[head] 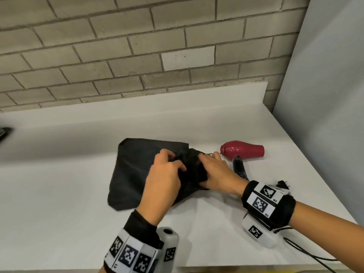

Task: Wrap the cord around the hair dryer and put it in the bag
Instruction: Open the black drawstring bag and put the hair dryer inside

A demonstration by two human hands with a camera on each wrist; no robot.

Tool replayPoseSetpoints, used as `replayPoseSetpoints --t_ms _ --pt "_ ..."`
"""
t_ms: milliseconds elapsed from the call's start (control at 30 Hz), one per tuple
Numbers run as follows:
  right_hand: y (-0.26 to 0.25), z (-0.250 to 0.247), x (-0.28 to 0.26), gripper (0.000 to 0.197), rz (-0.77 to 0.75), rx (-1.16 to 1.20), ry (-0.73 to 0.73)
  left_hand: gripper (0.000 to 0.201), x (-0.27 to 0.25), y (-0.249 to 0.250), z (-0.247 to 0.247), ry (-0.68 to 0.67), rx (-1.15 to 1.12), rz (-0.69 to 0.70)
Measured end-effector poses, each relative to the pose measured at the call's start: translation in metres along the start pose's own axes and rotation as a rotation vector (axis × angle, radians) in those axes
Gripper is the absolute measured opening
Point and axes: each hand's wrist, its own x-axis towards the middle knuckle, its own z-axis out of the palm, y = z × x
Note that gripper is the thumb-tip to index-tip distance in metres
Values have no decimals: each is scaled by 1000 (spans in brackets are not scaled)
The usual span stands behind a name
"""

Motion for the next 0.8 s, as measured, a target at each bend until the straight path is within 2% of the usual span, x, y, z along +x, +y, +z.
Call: replayPoseSetpoints --t_ms 133,233,400,500,567,633,700,800 --pt "0 -15 -5 73 104 -34 -143 45 6 -28 -14 -7 79 -52" --pt "-5 -27 -5 79 156 -73 -245 56 4 -27 -24 -59 35 5" --pt "-8 -37 1 72 113 -40 -243 76 5 -10 -28 -291 -52 103" --pt "5 -39 -2 43 73 25 -129 74 11 -7 -19 -331 -61 125" --pt "16 -48 -14 33 81 141 36 71 14 -4 -11 -360 -68 115" --pt "23 -57 -32 27 138 145 181 68 16 -1 -6 -391 -87 95" --pt "29 -59 -54 39 286 -69 230 64 18 4 0 -421 -95 82" --pt "30 -39 -73 77 521 -277 -6 62 18 8 3 -433 -92 71"
